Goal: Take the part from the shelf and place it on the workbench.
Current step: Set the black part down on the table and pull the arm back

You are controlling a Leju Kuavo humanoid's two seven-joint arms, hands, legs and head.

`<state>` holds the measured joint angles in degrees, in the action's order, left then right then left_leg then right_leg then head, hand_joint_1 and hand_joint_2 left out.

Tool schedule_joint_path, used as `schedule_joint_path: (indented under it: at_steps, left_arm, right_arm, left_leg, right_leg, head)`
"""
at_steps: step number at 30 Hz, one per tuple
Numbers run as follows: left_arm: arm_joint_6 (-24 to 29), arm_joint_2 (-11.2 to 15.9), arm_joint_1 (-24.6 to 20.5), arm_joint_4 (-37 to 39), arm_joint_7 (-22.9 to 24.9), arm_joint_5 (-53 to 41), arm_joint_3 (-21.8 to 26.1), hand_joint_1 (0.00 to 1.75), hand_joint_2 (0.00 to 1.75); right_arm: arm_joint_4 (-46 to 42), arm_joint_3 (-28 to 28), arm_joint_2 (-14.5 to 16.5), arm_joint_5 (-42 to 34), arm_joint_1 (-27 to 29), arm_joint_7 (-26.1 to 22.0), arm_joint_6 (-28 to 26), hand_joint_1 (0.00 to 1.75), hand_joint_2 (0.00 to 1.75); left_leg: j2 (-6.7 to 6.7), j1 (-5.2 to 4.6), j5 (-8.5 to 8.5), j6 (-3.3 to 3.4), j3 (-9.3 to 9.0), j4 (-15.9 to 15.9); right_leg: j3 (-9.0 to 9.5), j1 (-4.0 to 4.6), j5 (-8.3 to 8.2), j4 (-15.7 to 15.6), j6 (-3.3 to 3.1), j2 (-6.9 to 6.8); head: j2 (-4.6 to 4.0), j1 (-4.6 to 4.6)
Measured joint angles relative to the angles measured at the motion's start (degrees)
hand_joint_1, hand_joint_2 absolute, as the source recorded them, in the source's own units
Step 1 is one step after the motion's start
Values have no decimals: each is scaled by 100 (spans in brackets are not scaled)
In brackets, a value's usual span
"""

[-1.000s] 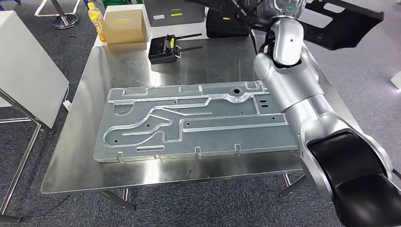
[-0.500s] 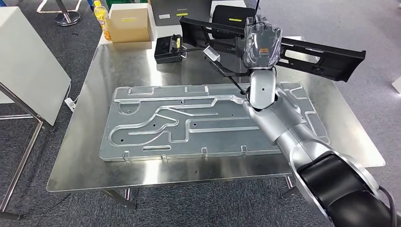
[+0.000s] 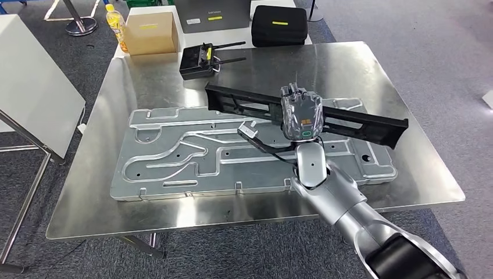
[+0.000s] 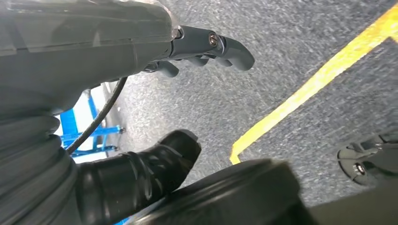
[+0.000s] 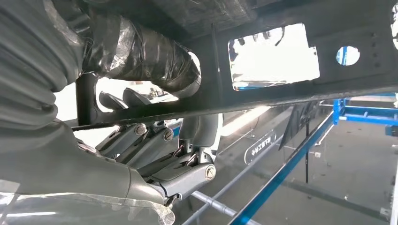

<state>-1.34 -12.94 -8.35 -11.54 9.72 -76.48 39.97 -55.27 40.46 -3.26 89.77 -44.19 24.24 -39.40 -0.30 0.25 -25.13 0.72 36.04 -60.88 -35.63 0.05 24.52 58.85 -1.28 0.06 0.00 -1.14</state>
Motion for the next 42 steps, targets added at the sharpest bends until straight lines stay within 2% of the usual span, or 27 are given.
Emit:
schedule_joint_path:
  at_steps: [1,4,6,7,9,10,11,12,13,14,16,17,19,21,23,25,26,27,28,30,32,34,36,38,40,41,42]
  left_arm:
    - [3,-2,-4,0,-1,0,-1,0,175]
    - [7,-14,3,0,-5,0,-2,0,175]
    - [4,-27,6,0,-22,0,-2,0,175]
    - [3,-38,4,0,-35,0,-2,0,175]
    - [3,-48,2,0,-63,-1,-3,0,175]
    - [3,-52,5,0,-71,-2,-3,0,175]
    - [3,-53,11,0,-76,-2,-3,0,175]
    - [3,-54,17,0,-78,-2,-3,0,175]
    - [3,-54,21,0,-79,-3,-3,0,175]
    - [4,-57,23,0,-84,-3,-4,0,175]
    - [9,-61,19,0,-99,-4,-4,0,175]
    - [11,-63,16,0,-114,-4,-4,0,175]
    - [16,-63,12,0,-137,-5,-4,0,175]
    - [22,-63,15,0,-146,-9,-4,0,175]
    - [7,-63,16,0,-141,-16,-5,0,175]
    - [-37,-62,9,0,-118,-25,-8,0,175]
    - [-67,-61,1,0,-100,-30,-9,0,175]
    - [-96,-58,-7,0,-77,-37,-10,0,175]
    - [-126,-56,-15,0,-56,-43,-10,0,175]
    - [-162,-52,-31,0,-33,-55,-12,0,175]
    - [-179,-50,-60,0,-32,-60,-15,0,175]
    - [-191,-49,-82,0,-32,-61,-17,0,175]
    - [-195,-53,-87,0,-39,-65,-20,0,175]
    - [-177,-61,-98,0,-86,-85,-26,0,175]
    - [-129,-65,-107,0,-163,-117,-45,0,175]
    - [-96,-65,-107,0,-199,-137,-56,0,175]
    - [-45,-64,-105,0,-233,-147,-69,0,175]
  right_arm:
    - [-57,-32,-1,0,50,-35,-1,175,175]
    - [-261,-226,31,0,284,-405,-1,175,175]
    - [-479,-523,117,0,536,-843,-2,175,175]
    - [-578,-690,169,0,655,-1024,-3,175,175]
    - [-744,-1017,272,0,874,-1264,-3,175,175]
    - [-804,-1135,309,0,968,-1314,-3,175,175]
    - [-858,-1228,342,0,1051,-1343,-3,175,175]
    - [-900,-1295,361,0,1111,-1362,-3,175,175]
    - [-936,-1345,376,0,1150,-1377,-3,175,175]
    - [-983,-1402,401,-5,1176,-1414,-3,175,175]
    - [-1066,-1510,451,-27,1213,-1536,-4,175,175]
    - [-1122,-1586,488,-49,1246,-1641,-4,175,175]
    - [-1252,-1777,580,-132,1345,-1957,-6,175,175]
    - [-1439,-2082,747,-319,1468,-2538,-7,175,175]
    - [-1607,-2472,994,-563,1559,-3298,-7,175,175]
    - [-1708,-2962,1294,-760,1622,-4009,-7,175,175]
    - [-1736,-3200,1435,-829,1646,-4277,-7,175,175]
    - [-1751,-3412,1565,-871,1665,-4471,-7,175,175]
    - [-1754,-3577,1672,-896,1672,-4597,-7,175,175]
    - [-1754,-3854,1878,-909,1665,-4740,-7,175,175]
    - [-1754,-4021,2016,-910,1651,-4771,-8,175,175]
    - [-1752,-4108,2096,-911,1649,-4777,-9,175,175]
    - [-1749,-4153,2166,-903,1647,-4775,-10,175,175]
    - [-1741,-4161,2202,-846,1630,-4737,-11,175,175]
    - [-1705,-4162,2210,-767,1630,-4665,-11,87,87]
    - [-1675,-4162,2210,-740,1636,-4619,-11,44,44]
    - [-1638,-4161,2210,-727,1640,-4568,-10,0,0]
  left_leg:
    - [2,-14,40,22,-94,188]
    - [-1,-30,60,65,-143,279]
    - [0,2,103,124,-177,346]
    - [3,20,122,148,-189,371]
    - [1,23,131,170,-183,376]
    - [-1,23,130,171,-180,373]
    - [-3,23,129,170,-178,369]
    - [-6,24,126,166,-177,362]
    - [-9,25,120,157,-177,349]
    - [-10,27,108,139,-175,329]
    - [-9,9,77,83,-162,285]
    - [-8,1,67,51,-158,272]
    - [-8,1,70,-13,-161,279]
    - [-7,20,-5,-78,-126,194]
    - [-4,34,-288,-126,53,-232]
    - [-3,36,-659,-154,389,-998]
    - [-3,35,-750,-157,523,-1293]
    - [-3,34,-745,-152,584,-1423]
    - [-3,32,-620,-135,525,-1301]
    - [-3,20,-223,-66,154,-528]
    - [-2,-10,-15,0,-156,125]
    - [-4,-42,-6,27,-211,271]
    - [0,-24,31,68,-220,321]
    - [11,12,71,125,-240,378]
    - [16,16,78,151,-238,382]
    - [15,16,76,153,-235,378]
    - [13,16,73,151,-234,373]
  right_leg:
    - [-3,2,0,1,23,-1]
    - [13,4,-5,-21,115,-6]
    - [-30,1,112,107,174,-4]
    - [-124,-5,256,328,198,-2]
    - [-447,-40,630,1057,238,-1]
    - [-597,-56,754,1389,257,-2]
    - [-672,-71,777,1555,270,-3]
    - [-639,-84,695,1499,277,-5]
    - [-496,-95,531,1226,277,-6]
    - [-281,-102,351,806,271,-8]
    - [42,-83,154,175,236,-4]
    - [105,-72,137,42,209,0]
    - [104,-48,133,28,141,8]
    - [119,-55,106,0,63,-2]
    - [127,-69,83,-26,-4,-10]
    - [122,-51,84,-24,-32,-11]
    - [123,-39,87,-22,-37,-13]
    - [124,-25,90,-18,-42,-14]
    - [127,-14,93,-15,-46,-11]
    - [138,2,98,-9,-48,1]
    - [123,21,101,3,-24,11]
    - [95,20,92,5,29,12]
    - [77,16,112,25,96,11]
    - [-64,9,320,339,156,10]
    - [-394,-24,668,1043,202,9]
    - [-557,-41,785,1377,222,8]
    - [-649,-58,800,1549,238,6]
  head:
    - [0,0]
    - [0,0]
    - [0,4]
    - [0,7]
    - [0,9]
    - [0,9]
    - [0,9]
    - [0,10]
    - [0,10]
    - [0,10]
    - [0,9]
    - [0,8]
    - [0,7]
    - [0,7]
    - [0,5]
    - [0,5]
    - [0,5]
    - [0,5]
    - [0,5]
    - [0,6]
    - [0,7]
    - [0,6]
    - [0,7]
    - [0,10]
    - [0,11]
    - [0,10]
    - [0,10]
